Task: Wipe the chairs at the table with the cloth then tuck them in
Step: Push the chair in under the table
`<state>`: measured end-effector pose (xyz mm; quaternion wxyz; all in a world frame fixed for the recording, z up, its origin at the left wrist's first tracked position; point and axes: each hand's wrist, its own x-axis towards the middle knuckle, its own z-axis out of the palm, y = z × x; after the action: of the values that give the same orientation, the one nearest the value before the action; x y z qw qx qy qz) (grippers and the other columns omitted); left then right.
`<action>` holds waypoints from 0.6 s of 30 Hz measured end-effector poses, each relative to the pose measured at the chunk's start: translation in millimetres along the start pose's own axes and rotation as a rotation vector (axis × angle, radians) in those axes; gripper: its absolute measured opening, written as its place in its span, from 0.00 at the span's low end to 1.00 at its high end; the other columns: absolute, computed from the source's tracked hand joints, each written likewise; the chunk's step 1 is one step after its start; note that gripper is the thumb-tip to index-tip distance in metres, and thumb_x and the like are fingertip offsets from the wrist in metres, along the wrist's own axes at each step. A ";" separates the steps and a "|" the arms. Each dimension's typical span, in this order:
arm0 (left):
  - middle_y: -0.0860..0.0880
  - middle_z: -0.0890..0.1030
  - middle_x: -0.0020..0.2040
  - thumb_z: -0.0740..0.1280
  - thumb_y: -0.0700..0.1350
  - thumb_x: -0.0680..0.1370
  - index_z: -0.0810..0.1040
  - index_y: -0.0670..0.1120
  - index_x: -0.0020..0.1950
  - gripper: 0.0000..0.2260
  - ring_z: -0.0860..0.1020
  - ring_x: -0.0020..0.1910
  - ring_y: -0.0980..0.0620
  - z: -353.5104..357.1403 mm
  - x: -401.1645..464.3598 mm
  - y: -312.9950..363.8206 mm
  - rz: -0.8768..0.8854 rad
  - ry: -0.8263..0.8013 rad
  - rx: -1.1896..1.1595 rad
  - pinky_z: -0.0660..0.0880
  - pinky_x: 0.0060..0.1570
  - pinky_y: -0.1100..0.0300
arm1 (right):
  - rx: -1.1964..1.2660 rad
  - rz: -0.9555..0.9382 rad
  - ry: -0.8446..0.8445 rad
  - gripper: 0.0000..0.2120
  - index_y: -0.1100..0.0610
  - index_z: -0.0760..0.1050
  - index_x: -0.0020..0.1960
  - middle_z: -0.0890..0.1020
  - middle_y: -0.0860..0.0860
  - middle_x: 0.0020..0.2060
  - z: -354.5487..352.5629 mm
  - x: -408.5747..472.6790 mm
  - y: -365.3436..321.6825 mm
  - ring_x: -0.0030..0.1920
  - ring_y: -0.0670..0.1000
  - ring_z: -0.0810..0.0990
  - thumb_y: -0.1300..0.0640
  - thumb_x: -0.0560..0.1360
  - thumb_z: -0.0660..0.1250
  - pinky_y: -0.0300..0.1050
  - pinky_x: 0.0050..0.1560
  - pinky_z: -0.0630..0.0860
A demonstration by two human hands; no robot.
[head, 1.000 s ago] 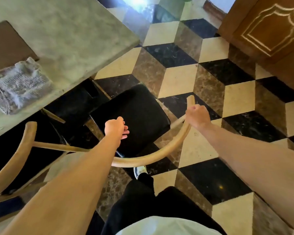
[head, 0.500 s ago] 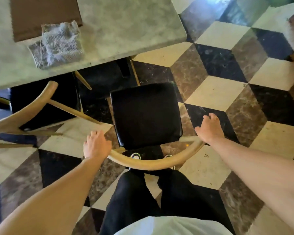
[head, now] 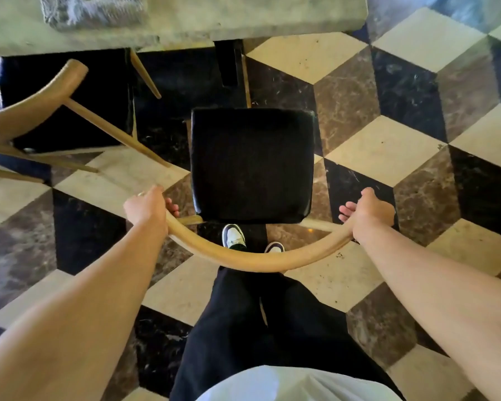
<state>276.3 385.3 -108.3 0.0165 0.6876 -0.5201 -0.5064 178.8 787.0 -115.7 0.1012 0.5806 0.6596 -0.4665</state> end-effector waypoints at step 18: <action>0.50 0.75 0.22 0.69 0.43 0.69 0.77 0.47 0.39 0.02 0.72 0.18 0.52 13.3 -3.5 20.3 0.017 -0.006 -0.137 0.74 0.21 0.59 | -0.082 -0.139 0.028 0.11 0.58 0.77 0.41 0.83 0.55 0.34 6.4 -3.7 -42.2 0.28 0.50 0.81 0.53 0.78 0.65 0.45 0.30 0.79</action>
<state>252.8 385.2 -101.3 0.0663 0.6787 -0.4902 -0.5428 141.0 784.4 -95.7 0.0832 0.5351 0.7183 -0.4368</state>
